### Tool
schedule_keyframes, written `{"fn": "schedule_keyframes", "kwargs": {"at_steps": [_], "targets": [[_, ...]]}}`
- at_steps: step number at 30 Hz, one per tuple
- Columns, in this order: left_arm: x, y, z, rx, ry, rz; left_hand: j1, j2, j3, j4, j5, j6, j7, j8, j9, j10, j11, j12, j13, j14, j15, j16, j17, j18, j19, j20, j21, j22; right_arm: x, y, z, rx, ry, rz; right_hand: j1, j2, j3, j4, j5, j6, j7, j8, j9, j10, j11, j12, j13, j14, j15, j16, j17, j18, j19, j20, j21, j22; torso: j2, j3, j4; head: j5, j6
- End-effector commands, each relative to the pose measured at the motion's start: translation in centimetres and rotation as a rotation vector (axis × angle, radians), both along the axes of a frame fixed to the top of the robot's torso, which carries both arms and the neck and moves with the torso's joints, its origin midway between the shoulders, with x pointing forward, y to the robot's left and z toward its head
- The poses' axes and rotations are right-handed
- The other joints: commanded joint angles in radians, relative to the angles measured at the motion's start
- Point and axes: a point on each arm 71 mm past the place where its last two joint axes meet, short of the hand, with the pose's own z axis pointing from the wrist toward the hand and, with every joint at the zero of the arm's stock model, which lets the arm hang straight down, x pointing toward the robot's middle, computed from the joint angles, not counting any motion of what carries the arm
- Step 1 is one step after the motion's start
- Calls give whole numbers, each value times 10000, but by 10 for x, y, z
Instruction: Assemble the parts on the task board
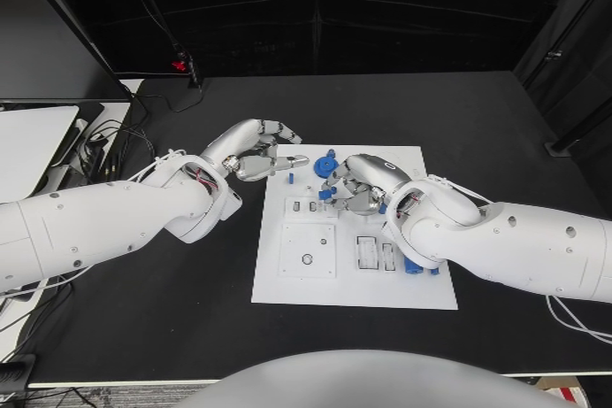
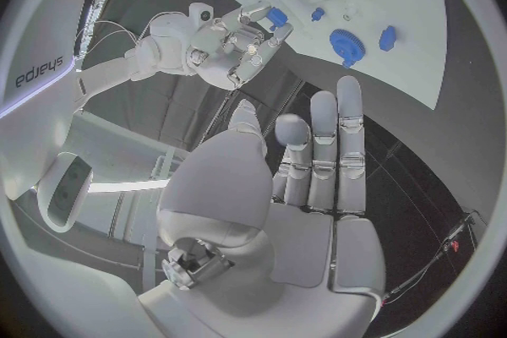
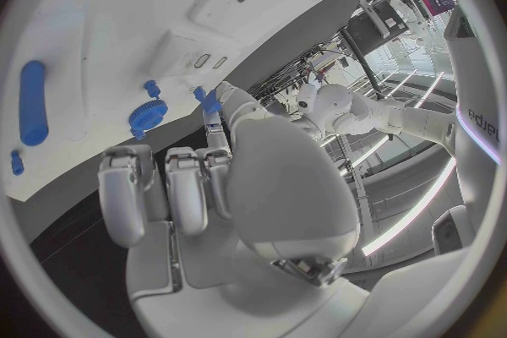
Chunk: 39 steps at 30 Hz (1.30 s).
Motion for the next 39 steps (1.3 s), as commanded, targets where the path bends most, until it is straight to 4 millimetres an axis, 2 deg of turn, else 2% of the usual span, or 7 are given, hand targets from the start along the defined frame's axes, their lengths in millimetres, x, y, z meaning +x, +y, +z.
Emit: {"fn": "schedule_keyframes", "kwargs": {"at_steps": [1, 3, 19, 25, 31, 35, 39], "targets": [[3, -4, -7, 1095, 575, 180, -125, 23, 38, 24, 2, 173, 13, -279, 8, 601, 27, 1386, 2531, 888, 1, 1418, 2932, -159, 141, -32, 1548, 1882, 1, 0, 3, 201, -173, 26, 11, 70, 5, -57, 56, 359, -165, 96, 106, 1041, -86, 25, 2632, 1057, -56, 25, 2631, -73, 1040, -70, 34, 2635, 9, 2, -3, 9, -5], [4, -7, -8, 1211, 752, 219, -191, -37, 54, 22, -24, 260, 55, -418, 17, 874, 55, 1873, 3538, 1227, -13, 1909, 4101, -259, 198, 6, 2323, 2878, 1, -1, 2, 210, -182, 18, 11, 70, 5, -57, 56, 359, -165, 96, 106, 1041, -86, 25, 2632, 1057, -56, 25, 2631, -73, 1040, -70, 34, 2635, 8, -1, -9, 11, 2], [11, -22, -21, 1962, 1921, 474, -362, -59, 89, 44, -13, 402, 81, -700, 37, 2023, 105, 3161, 6198, 2167, 60, 2718, 6372, -394, 506, 83, 3620, 4847, 2, 0, 2, 246, -180, 19, 11, 70, 5, -57, 56, 359, -165, 96, 106, 1041, -86, 25, 2632, 1057, -56, 25, 2631, -73, 1040, -70, 34, 2635, 12, -2, -2, -34, -47], [11, -23, -23, 2028, 1983, 400, -1358, -134, -29, 72, -134, 369, 121, -785, 34, 1950, 176, 3142, 6234, 2106, 116, 2722, 6544, -358, 199, 127, 3598, 4797, 2, -1, 1, 205, -141, -16, 13, 62, 4, -75, 63, 358, -167, 86, 104, 1041, -90, 25, 2632, 1057, -65, 25, 2631, -73, 1040, -78, 34, 2635, 11, 5, 19, -53, -49], [10, -26, -25, 2465, 1923, 136, -4042, -2257, 1346, 108, -802, 3, 227, -987, 11, 1434, 317, 3086, 6229, 1505, 326, 2663, 6559, -255, -1105, 271, 3071, 4069, 3, -1, 1, 191, -108, -31, 9, 57, 2, -79, 62, 355, -165, 81, 103, 1041, -90, 25, 2632, 1057, -68, 25, 2631, -73, 1040, -81, 34, 2635, 10, -1, 2, -47, -64], [9, -26, -26, 2719, 1902, 53, -3889, -2338, 1407, 77, -837, 65, 336, -883, 78, 2957, 459, 4047, 7859, 3103, 480, 3979, 8787, -627, 305, 368, 4386, 6332, 4, -1, 1, 199, -103, -34, 9, 57, 2, -79, 62, 355, -165, 81, 103, 1041, -90, 25, 2632, 1057, -68, 25, 2631, -73, 1040, -81, 34, 2635, 13, 1, 2, -49, -70], [8, -27, -28, 2883, 1859, 31, -3365, -1817, 1637, 7, -742, 207, 393, -820, 99, 2957, 717, 4047, 7859, 4475, 717, 4565, 10228, -1287, 3369, 471, 6338, 9994, 4, -1, 1, 219, -108, -39, 9, 57, 2, -79, 62, 355, -165, 81, 103, 1041, -90, 25, 2632, 1057, -68, 25, 2631, -73, 1040, -81, 34, 2635, 12, 7, 14, -59, -90]]}}
